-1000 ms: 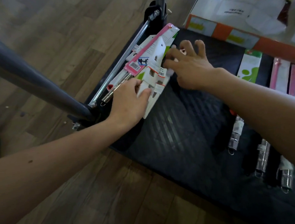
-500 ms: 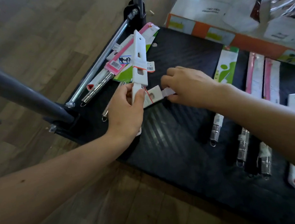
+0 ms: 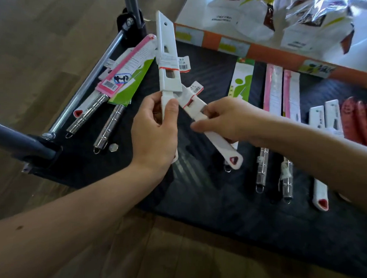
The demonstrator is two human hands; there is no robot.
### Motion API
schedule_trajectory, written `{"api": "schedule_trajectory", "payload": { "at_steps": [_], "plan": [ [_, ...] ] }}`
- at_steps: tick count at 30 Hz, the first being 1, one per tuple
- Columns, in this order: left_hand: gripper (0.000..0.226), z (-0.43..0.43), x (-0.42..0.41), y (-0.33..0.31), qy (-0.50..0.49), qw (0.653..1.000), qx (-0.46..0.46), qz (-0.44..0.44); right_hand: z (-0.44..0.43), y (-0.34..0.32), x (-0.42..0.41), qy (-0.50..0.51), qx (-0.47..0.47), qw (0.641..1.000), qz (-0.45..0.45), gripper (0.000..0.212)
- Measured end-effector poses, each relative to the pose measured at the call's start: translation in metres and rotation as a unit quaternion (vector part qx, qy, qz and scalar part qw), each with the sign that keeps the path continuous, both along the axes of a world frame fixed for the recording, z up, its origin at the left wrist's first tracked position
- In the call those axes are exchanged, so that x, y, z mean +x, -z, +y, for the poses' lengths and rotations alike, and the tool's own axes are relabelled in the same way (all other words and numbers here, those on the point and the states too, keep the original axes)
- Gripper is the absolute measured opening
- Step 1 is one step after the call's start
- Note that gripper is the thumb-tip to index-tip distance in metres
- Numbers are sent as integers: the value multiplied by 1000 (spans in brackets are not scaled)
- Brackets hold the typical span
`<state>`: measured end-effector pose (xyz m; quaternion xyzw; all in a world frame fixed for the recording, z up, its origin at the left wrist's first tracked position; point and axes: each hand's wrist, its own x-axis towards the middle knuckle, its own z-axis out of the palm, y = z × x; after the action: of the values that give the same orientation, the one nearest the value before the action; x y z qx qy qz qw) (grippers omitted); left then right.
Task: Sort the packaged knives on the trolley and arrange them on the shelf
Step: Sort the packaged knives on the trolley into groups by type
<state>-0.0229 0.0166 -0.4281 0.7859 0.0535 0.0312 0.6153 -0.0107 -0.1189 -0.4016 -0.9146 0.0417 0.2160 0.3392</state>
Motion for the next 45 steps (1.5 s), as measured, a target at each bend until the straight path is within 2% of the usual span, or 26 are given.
{"api": "schedule_trajectory", "payload": {
  "at_steps": [2, 4, 9, 13, 20, 27, 32, 34, 37, 42, 45],
  "plan": [
    [6, -3, -4, 0, 3, 1000, -8, 11, -5, 1, -14, 103, 138, 984, 39, 26],
    [5, -8, -8, -1, 11, 1000, -16, 22, -15, 5, -30, 161, 208, 964, 31, 26],
    [8, -38, -22, -1, 55, 997, -13, 50, -49, 4, -64, 249, 264, 932, -2, 20],
    [9, -73, -36, -2, 105, 993, -14, 59, -85, 3, -88, 292, 247, 924, -10, 25],
    [16, -138, -59, -1, 167, 982, -8, 88, -141, 5, -129, 322, 178, 930, -8, 20],
    [22, -190, -74, 11, 242, 967, 32, 71, -173, 11, -141, 345, 137, 928, 6, 19],
    [16, -206, -77, 18, 266, 958, 50, 93, -179, 8, -141, 348, 130, 928, -12, 8],
    [24, -209, -78, 18, 285, 952, 65, 92, -183, 8, -141, 347, 116, 930, -25, 4],
    [30, -208, -80, 19, 301, 945, 92, 89, -188, 11, -142, 331, 68, 940, -39, 11],
    [50, -203, -79, 16, 308, 940, 145, 41, -186, 12, -141, 299, 56, 951, -58, 12],
    [48, -199, -76, 12, 308, 940, 144, 24, -181, 12, -138, 286, 61, 954, -62, 13]
  ]
}}
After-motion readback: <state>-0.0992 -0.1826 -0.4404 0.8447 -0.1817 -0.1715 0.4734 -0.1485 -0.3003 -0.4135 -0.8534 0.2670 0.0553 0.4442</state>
